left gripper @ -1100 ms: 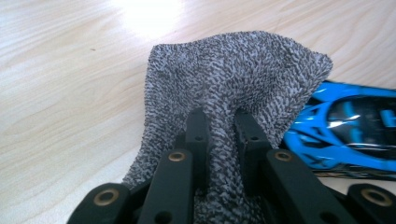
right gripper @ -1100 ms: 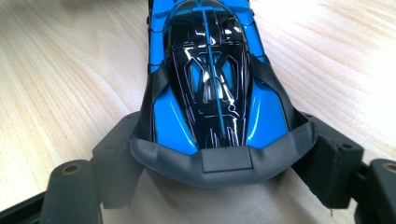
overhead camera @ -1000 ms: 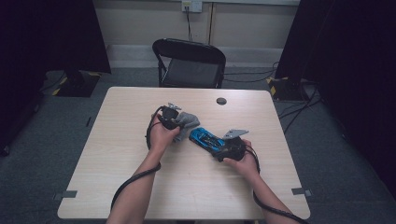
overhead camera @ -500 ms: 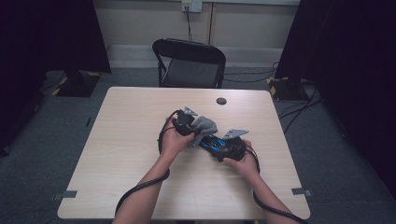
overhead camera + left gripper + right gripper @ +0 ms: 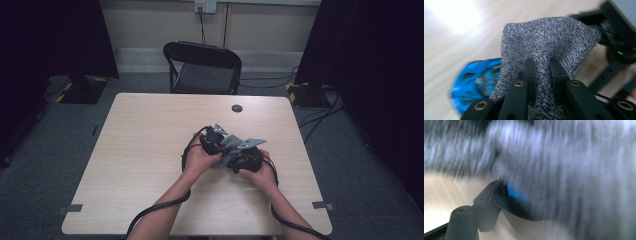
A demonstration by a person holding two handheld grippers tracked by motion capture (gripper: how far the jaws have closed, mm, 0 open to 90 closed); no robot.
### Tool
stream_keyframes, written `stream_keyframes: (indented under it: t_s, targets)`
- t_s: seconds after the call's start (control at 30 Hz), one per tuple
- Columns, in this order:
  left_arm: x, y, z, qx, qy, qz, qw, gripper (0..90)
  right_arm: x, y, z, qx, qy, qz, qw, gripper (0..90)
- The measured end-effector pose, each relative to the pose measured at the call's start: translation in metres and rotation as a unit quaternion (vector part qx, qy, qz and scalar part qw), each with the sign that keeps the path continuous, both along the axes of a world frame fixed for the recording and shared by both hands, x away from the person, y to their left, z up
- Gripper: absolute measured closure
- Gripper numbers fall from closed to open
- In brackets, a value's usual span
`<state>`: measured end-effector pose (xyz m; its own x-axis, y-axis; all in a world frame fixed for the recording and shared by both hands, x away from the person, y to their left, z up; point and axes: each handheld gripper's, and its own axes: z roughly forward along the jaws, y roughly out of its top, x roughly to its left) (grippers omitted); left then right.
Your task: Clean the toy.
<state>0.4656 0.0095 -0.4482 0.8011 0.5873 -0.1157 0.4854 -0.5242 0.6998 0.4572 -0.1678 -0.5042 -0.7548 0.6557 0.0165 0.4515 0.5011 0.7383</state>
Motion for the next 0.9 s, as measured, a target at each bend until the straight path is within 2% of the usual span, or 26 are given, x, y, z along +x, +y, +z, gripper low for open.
stream_keyframes:
  t_s: [0.1, 0.13, 0.4, 0.47, 0.67, 0.9]
  targets:
    - [-0.002, -0.006, -0.005, 0.004, 0.008, -0.011, 0.9999, 78.7, 0.000, 0.000, 0.000, 0.000, 0.000, 0.000, 1.0000, 24.2]
    - [-0.003, -0.008, -0.006, 0.010, 0.004, -0.013, 0.9998, 78.7, 0.000, 0.000, 0.000, 0.000, 0.000, 0.000, 1.0000, 24.2]
    - [0.001, -0.005, -0.005, 0.014, 0.004, -0.007, 0.9999, 78.7, 0.000, 0.000, 0.000, 0.000, 0.000, 0.000, 1.0000, 24.3]
    - [0.003, -0.003, -0.005, 0.012, 0.005, 0.000, 0.9999, 78.7, 0.000, 0.000, 0.000, 0.000, 0.000, 0.000, 1.0000, 24.3]
    - [0.010, 0.006, -0.002, 0.025, -0.006, 0.015, 0.9995, 78.7, 0.000, 0.000, 0.000, 0.000, 0.000, 0.000, 1.0000, 24.3]
    - [0.019, 0.019, -0.002, 0.035, -0.009, 0.037, 0.9986, 78.6, 0.000, 0.000, 0.000, 0.000, 0.000, 0.000, 1.0000, 24.3]
